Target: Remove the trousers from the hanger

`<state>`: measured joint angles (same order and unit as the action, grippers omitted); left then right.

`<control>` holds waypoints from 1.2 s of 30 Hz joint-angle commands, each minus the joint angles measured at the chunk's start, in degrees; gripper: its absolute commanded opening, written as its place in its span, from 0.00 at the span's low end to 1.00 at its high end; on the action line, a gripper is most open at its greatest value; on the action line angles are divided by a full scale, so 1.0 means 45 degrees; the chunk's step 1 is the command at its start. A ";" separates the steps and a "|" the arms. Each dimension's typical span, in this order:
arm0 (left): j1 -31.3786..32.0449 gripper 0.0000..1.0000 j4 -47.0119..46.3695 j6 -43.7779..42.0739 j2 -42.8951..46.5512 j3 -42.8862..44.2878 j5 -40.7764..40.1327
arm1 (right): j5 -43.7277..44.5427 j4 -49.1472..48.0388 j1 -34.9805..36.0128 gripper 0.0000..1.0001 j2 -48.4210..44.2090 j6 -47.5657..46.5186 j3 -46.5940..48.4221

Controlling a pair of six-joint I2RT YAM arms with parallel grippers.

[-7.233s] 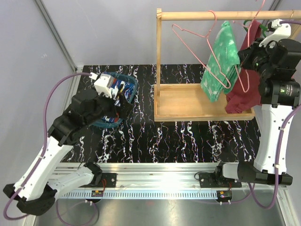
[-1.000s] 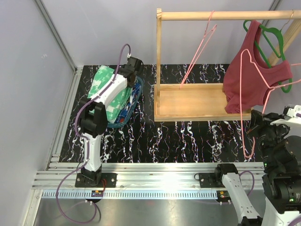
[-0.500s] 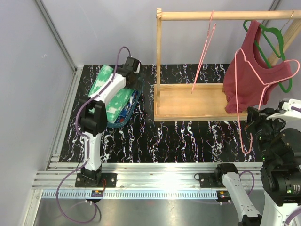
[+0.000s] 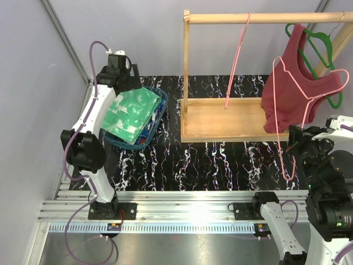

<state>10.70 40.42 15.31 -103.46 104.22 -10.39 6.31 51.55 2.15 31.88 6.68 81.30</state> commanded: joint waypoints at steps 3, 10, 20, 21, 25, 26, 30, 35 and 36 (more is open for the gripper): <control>-0.1127 0.93 0.0429 0.1030 -0.2377 -0.0408 0.1191 | -0.0482 -0.1221 0.0088 0.00 0.0279 -0.0117 0.0136; -0.1284 0.63 0.0081 0.1109 -0.4468 -0.1225 0.2231 | -0.0952 -0.1241 0.0088 0.00 0.0396 0.0020 0.0372; -0.1049 0.48 0.0176 0.1070 -0.5017 -0.1309 0.1860 | 0.0609 -0.0577 0.0088 0.00 0.1528 -0.0741 0.0781; -0.1049 0.52 0.0235 0.1070 -0.4901 -0.1306 0.1841 | 0.0610 -0.0557 0.0088 0.00 0.1645 -0.0838 0.1033; -0.1088 0.78 0.0372 0.1245 -0.3497 -0.1403 0.1528 | 0.0299 -0.0343 0.0088 0.00 0.2542 -0.1405 0.1952; -0.1108 0.83 0.0372 0.1265 -0.2759 -0.1558 0.1644 | -0.0011 -0.0362 0.0088 0.00 0.2719 -0.1908 0.2186; -0.1381 0.99 0.0060 0.1577 -0.0490 -0.2183 0.2327 | -0.0287 -0.0947 0.0068 0.00 0.3636 -0.2498 0.2615; -0.1479 0.99 -0.0116 0.1578 0.2400 -0.3062 0.3285 | -0.1242 -0.2020 0.0088 0.00 0.5355 -0.2773 0.3671; -0.1479 0.99 -0.0097 0.1578 0.3372 -0.3218 0.3421 | -0.1342 -0.2177 0.0088 0.00 0.5647 -0.2754 0.4098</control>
<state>4.14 39.92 21.50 -98.89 90.56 0.36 3.75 48.56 2.15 53.69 -3.60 95.57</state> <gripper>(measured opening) 0.987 0.044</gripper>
